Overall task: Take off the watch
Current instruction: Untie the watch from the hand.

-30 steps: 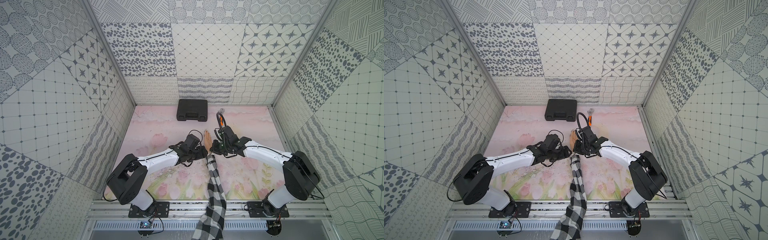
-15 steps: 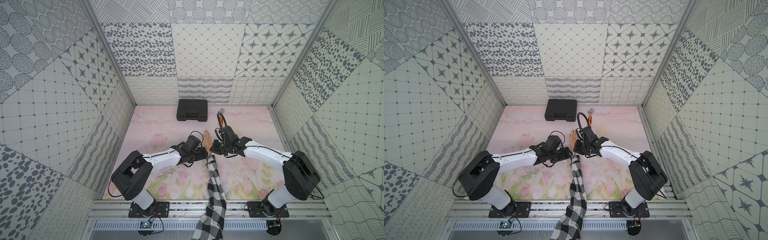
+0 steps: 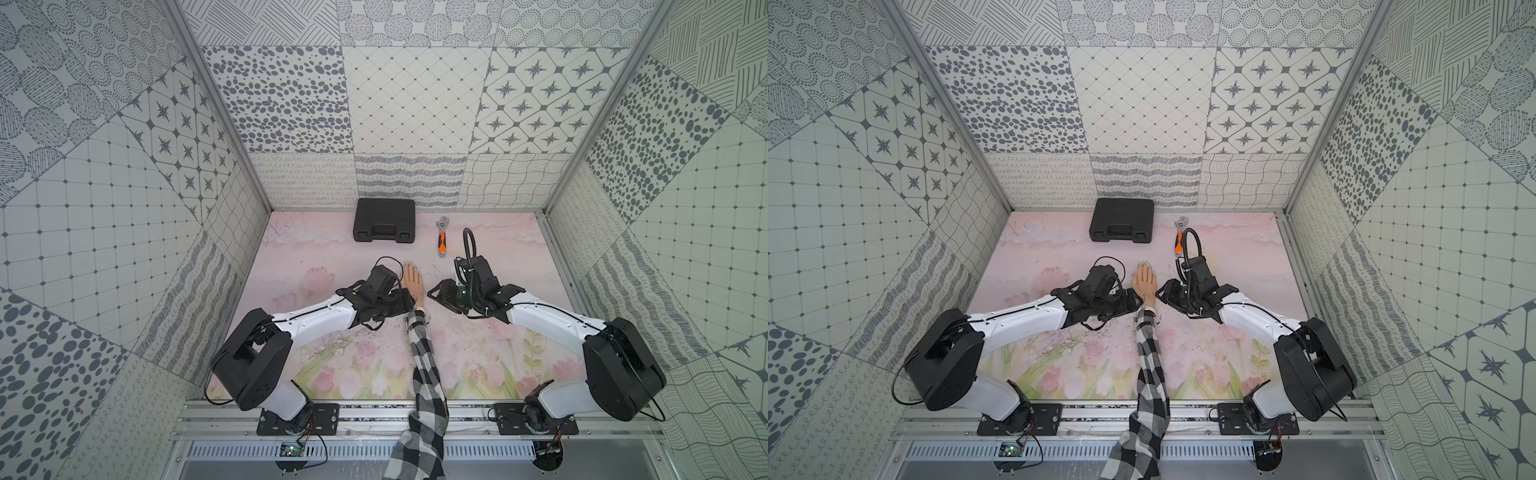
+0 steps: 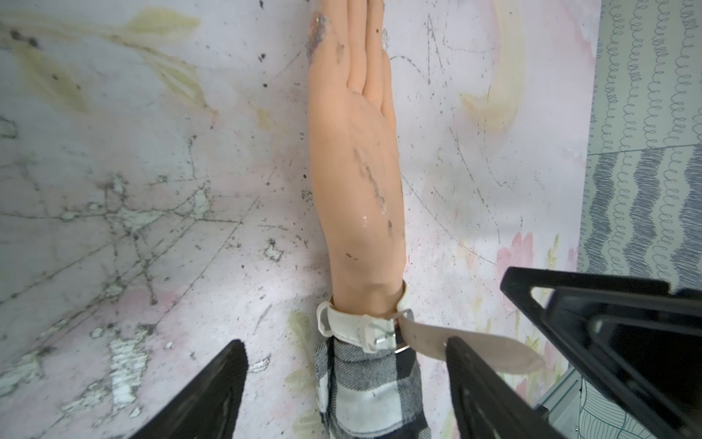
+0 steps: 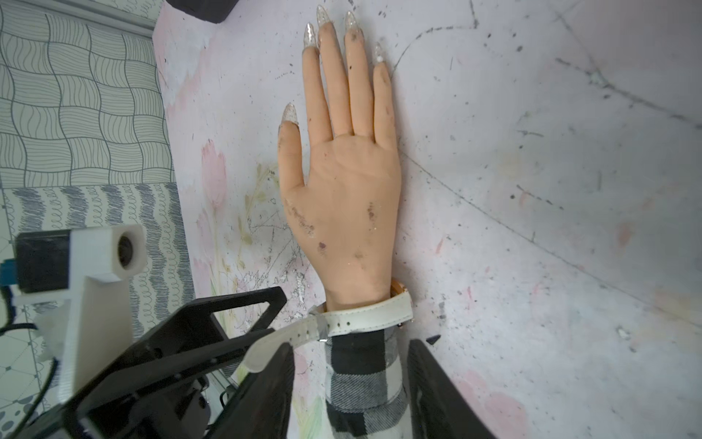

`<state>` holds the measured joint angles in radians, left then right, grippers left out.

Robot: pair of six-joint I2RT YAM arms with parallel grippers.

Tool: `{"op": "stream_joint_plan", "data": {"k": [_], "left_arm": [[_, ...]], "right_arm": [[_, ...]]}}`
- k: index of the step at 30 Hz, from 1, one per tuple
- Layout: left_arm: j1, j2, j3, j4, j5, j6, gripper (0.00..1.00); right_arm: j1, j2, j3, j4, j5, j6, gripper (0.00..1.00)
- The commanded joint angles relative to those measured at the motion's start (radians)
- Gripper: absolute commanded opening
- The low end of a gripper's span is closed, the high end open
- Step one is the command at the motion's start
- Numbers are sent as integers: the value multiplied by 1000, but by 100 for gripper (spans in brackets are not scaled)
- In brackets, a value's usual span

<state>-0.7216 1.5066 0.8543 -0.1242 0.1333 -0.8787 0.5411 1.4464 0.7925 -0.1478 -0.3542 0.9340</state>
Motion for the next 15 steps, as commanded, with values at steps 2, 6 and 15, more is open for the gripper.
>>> {"op": "stream_joint_plan", "data": {"k": [2, 6, 15], "left_arm": [[15, -61, -21, -67, -54, 30, 84], [30, -92, -42, -93, -78, 25, 84], [42, -105, -84, -82, -77, 9, 84]], "right_arm": [[4, 38, -35, 174, -80, 74, 36], [21, 94, -13, 200, -105, 88, 28], [89, 188, 73, 190, -100, 92, 28]]}}
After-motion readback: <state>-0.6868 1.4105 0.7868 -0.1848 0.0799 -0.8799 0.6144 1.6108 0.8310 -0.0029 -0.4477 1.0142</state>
